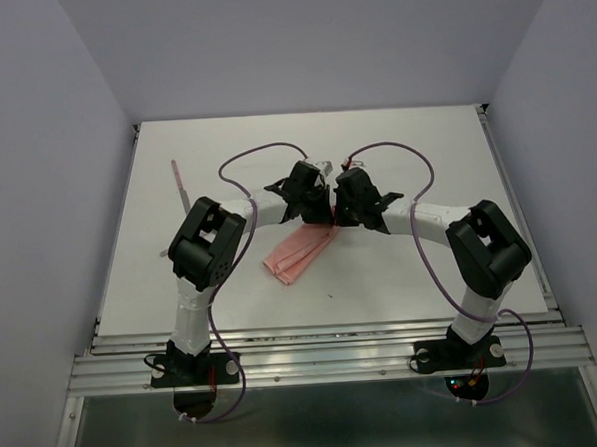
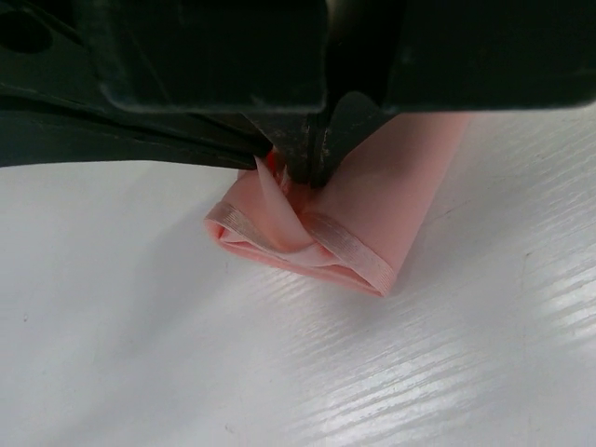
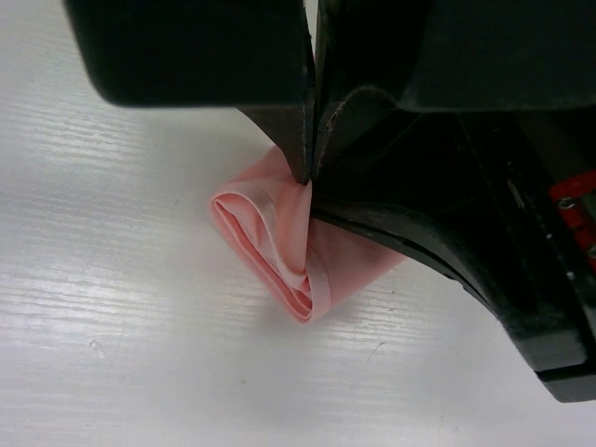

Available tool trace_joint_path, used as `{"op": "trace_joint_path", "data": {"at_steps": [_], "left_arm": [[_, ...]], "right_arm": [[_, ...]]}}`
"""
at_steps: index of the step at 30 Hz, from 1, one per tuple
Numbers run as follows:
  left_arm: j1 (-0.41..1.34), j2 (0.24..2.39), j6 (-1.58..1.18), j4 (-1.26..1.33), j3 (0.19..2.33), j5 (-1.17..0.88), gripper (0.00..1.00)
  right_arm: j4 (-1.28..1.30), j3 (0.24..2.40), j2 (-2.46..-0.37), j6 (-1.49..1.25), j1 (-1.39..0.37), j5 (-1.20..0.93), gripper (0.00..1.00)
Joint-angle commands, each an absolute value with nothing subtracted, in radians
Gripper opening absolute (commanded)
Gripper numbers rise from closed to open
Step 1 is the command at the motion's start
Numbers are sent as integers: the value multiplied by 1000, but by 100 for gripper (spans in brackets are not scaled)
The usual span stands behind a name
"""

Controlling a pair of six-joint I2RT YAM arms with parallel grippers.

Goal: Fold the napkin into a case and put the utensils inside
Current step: Stuff the top corner of the square-folded napkin into the folded napkin.

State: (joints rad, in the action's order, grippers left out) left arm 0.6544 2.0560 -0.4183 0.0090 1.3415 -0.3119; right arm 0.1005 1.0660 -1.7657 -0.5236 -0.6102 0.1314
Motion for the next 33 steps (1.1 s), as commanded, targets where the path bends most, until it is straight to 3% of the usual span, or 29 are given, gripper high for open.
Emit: {"op": "trace_joint_path", "data": {"at_steps": [1,22,33], "left_arm": [[669,2089,-426,31,1381,-321,0],[663,1910,-422,71,1266,-348,0],[660,1947,-423,89,1278,-342,0]], "right_arm": [[72,1112,-1704,-514,-615,107,1],[80,1078,-1729,-515,-624,149,1],[80,1078,-1724,-515,-624,143,1]]}}
